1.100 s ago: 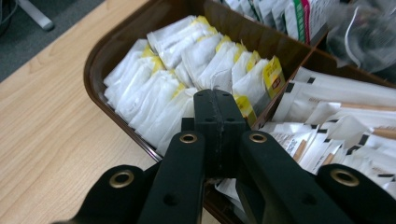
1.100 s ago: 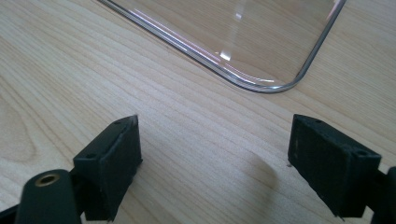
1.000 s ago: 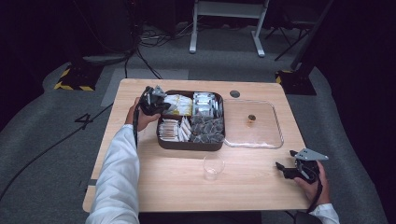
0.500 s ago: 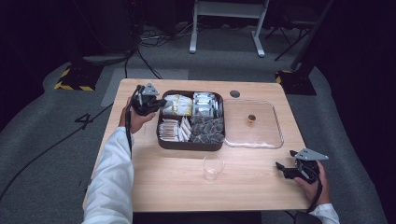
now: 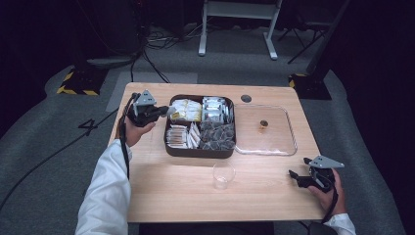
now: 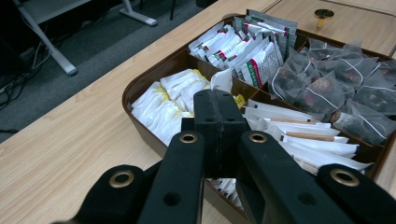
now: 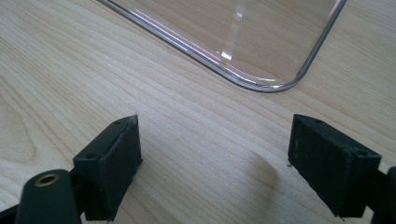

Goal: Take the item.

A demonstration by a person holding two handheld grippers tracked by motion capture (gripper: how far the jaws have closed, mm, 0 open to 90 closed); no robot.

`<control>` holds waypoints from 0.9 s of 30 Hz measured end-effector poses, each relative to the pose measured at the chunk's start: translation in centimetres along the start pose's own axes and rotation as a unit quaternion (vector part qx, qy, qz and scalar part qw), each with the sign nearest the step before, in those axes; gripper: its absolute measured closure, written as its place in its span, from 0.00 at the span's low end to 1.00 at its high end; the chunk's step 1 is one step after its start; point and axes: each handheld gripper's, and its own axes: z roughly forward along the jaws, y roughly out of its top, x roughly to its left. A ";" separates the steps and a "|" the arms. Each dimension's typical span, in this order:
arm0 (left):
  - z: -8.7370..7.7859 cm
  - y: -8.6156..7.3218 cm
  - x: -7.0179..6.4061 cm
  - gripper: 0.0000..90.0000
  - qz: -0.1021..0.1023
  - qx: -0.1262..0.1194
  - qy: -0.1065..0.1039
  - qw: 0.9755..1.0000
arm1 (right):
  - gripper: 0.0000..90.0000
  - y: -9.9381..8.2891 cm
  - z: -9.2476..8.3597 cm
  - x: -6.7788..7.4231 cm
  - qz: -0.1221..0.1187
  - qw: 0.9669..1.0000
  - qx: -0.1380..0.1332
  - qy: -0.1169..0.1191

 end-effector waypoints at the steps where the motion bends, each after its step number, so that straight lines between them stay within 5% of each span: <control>1: -0.1 0.0 -0.1 1.00 0.000 -0.001 -0.002 1.000 | 0.19 0.0 0.0 0.0 0.000 1.000 0.000 0.000; 27: -2.6 1.8 -5.7 1.00 0.035 -0.025 -0.058 0.997 | 0.19 0.0 0.0 0.0 0.001 1.000 0.000 0.001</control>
